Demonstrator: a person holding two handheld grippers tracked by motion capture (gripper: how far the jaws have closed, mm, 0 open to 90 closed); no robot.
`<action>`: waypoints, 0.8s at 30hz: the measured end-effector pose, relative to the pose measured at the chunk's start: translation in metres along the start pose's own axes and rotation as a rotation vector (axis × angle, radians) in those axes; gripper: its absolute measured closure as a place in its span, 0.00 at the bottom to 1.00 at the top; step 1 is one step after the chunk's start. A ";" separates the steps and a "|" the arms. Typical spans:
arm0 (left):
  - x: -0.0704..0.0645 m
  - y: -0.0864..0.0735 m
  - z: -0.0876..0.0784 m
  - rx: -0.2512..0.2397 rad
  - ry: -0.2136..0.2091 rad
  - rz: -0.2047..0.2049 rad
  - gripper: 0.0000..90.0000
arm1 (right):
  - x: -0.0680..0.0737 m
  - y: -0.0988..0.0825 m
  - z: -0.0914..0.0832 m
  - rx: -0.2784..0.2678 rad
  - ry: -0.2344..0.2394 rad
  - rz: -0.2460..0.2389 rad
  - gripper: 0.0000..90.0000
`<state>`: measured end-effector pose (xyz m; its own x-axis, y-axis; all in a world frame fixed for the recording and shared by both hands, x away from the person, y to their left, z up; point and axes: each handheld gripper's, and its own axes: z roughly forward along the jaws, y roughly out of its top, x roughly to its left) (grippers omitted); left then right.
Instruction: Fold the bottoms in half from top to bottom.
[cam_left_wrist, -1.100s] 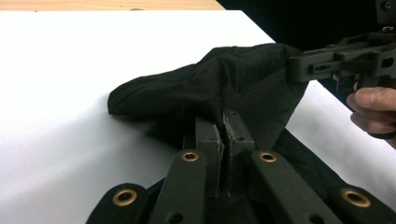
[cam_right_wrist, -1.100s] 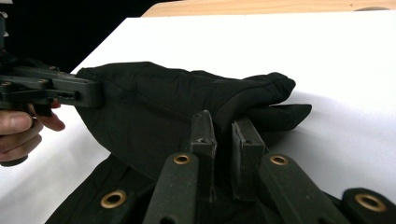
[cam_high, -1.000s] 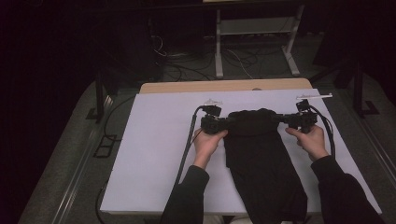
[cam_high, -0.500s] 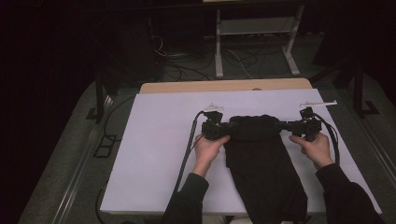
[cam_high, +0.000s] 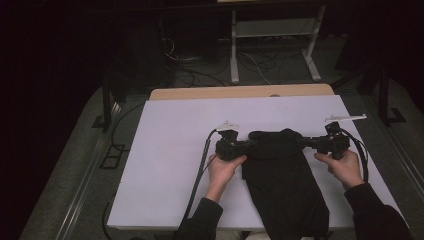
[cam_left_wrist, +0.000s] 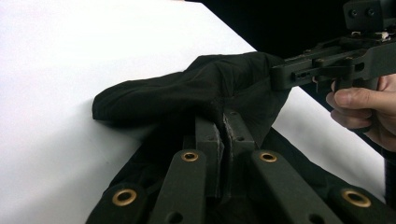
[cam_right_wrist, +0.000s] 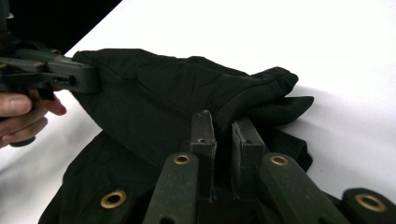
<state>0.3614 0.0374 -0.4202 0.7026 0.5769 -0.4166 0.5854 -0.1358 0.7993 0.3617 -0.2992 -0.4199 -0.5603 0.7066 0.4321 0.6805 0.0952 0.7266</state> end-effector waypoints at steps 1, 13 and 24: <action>-0.001 0.000 -0.001 0.000 -0.003 0.001 0.95 | 0.001 -0.001 -0.001 0.002 0.000 -0.001 0.89; -0.013 -0.014 -0.004 0.033 -0.025 0.011 0.95 | 0.004 -0.014 -0.006 0.035 0.000 0.008 0.89; -0.021 -0.023 -0.005 0.070 -0.029 0.034 0.95 | 0.005 -0.024 -0.009 0.060 0.000 0.015 0.89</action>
<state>0.3312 0.0329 -0.4276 0.7332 0.5477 -0.4031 0.5874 -0.2114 0.7812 0.3383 -0.3044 -0.4302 -0.5496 0.7085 0.4427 0.7159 0.1262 0.6867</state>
